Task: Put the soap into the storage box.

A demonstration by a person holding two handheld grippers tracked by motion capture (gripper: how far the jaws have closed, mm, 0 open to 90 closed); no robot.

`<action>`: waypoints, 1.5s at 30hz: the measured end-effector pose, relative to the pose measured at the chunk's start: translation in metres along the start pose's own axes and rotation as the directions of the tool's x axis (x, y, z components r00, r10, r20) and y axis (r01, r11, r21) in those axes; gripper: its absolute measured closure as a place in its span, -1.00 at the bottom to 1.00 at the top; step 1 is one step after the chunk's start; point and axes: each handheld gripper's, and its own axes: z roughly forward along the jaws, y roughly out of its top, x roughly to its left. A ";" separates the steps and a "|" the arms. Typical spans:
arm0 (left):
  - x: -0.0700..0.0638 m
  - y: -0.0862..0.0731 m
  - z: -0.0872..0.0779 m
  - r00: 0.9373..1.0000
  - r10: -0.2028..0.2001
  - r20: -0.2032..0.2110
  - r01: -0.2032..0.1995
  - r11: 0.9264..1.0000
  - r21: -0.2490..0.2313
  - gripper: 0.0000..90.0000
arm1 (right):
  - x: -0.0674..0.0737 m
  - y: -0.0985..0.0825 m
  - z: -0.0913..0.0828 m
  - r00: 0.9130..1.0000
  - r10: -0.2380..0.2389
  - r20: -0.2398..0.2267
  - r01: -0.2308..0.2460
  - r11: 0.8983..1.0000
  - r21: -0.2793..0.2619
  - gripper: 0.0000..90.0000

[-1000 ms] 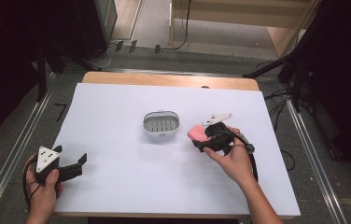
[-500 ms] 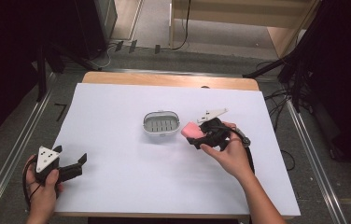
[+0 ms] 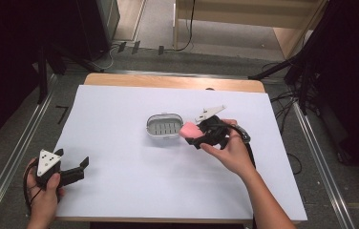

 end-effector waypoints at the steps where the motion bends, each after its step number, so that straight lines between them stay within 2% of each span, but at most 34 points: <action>1: 0.000 0.000 0.000 1.000 -0.001 0.000 0.001 1.000 0.000 -0.84 | -0.001 0.004 0.002 1.000 -0.007 -0.014 0.007 1.000 0.000 -0.14; 4: 0.000 0.000 0.000 1.000 -0.001 0.002 0.001 1.000 -0.001 -0.84 | -0.001 0.008 0.004 1.000 -0.017 -0.017 0.017 1.000 0.003 -0.14; 11: 0.000 0.000 0.000 1.000 -0.001 0.004 0.001 1.000 -0.001 -0.84 | -0.004 0.020 0.006 0.997 -0.058 -0.060 0.057 0.998 -0.017 -0.14; 16: 0.000 0.000 0.000 1.000 -0.001 0.005 0.001 1.000 0.000 -0.84 | -0.005 0.026 0.007 0.995 -0.082 -0.063 0.081 0.997 -0.018 -0.14; 19: 0.000 0.000 0.000 1.000 -0.003 0.005 0.003 1.000 -0.001 -0.84 | -0.004 0.032 0.010 0.990 -0.114 -0.089 0.113 0.994 -0.017 -0.14; 24: 0.001 0.000 0.000 1.000 -0.001 0.006 0.001 1.000 -0.003 -0.84 | -0.004 0.037 0.016 0.986 -0.131 -0.105 0.131 0.991 -0.007 -0.14; 27: 0.001 0.000 0.000 1.000 -0.002 0.007 0.002 1.000 -0.004 -0.84 | -0.003 0.043 0.022 0.981 -0.140 -0.132 0.142 0.990 0.002 -0.14; 32: 0.001 0.000 0.000 1.000 -0.003 0.008 0.003 1.000 -0.002 -0.84 | -0.004 0.049 0.029 0.975 -0.177 -0.135 0.178 0.984 -0.003 -0.14; 37: 0.001 0.000 -0.001 1.000 -0.002 0.009 0.002 1.000 -0.002 -0.84 | -0.006 0.055 0.035 0.962 -0.227 -0.152 0.228 0.974 -0.008 -0.14; 40: 0.001 0.000 -0.001 1.000 -0.002 0.009 0.002 1.000 -0.003 -0.84 | -0.007 0.058 0.037 0.959 -0.235 -0.157 0.237 0.971 -0.007 -0.14; 45: 0.001 0.000 -0.001 1.000 -0.004 0.008 0.004 1.000 -0.007 -0.84 | -0.009 0.063 0.044 0.943 -0.290 -0.163 0.293 0.956 -0.005 -0.14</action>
